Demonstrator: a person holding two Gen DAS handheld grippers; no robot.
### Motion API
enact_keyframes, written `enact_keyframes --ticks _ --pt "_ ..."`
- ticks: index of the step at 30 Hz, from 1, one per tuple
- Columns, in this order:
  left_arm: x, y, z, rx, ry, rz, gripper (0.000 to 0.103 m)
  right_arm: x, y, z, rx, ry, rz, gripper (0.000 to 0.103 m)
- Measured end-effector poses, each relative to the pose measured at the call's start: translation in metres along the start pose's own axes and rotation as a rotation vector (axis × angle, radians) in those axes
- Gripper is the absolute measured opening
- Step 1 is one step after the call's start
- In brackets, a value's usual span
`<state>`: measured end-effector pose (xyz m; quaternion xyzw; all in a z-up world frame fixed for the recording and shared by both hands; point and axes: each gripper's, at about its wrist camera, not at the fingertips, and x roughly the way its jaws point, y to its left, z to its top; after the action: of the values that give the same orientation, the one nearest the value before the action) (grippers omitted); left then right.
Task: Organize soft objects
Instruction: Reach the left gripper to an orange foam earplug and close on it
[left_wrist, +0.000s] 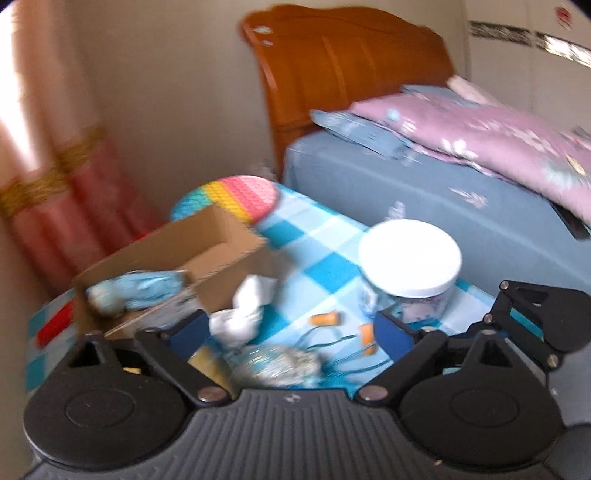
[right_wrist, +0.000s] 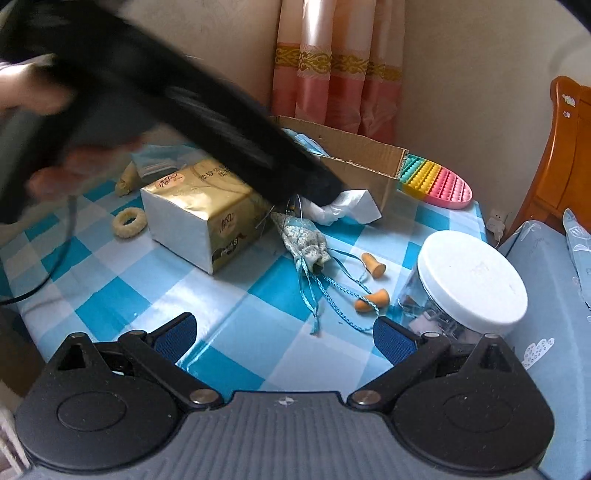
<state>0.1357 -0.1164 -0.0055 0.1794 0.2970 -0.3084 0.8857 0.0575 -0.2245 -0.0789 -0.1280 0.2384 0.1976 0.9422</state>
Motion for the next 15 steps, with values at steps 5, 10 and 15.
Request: enact_keyframes --ticks 5,10,15 --pt "0.042 -0.006 0.005 -0.025 0.076 -0.044 0.062 -0.004 -0.005 -0.007 -0.012 -0.005 -0.009 0.103" --pt "0.065 -0.004 0.005 -0.048 0.113 -0.052 0.058 -0.002 -0.015 -0.01 0.018 0.004 0.0 0.103" --pt "0.087 -0.002 0.006 -0.076 0.17 -0.059 0.045 0.004 -0.02 -0.013 0.028 0.005 0.012 0.103"
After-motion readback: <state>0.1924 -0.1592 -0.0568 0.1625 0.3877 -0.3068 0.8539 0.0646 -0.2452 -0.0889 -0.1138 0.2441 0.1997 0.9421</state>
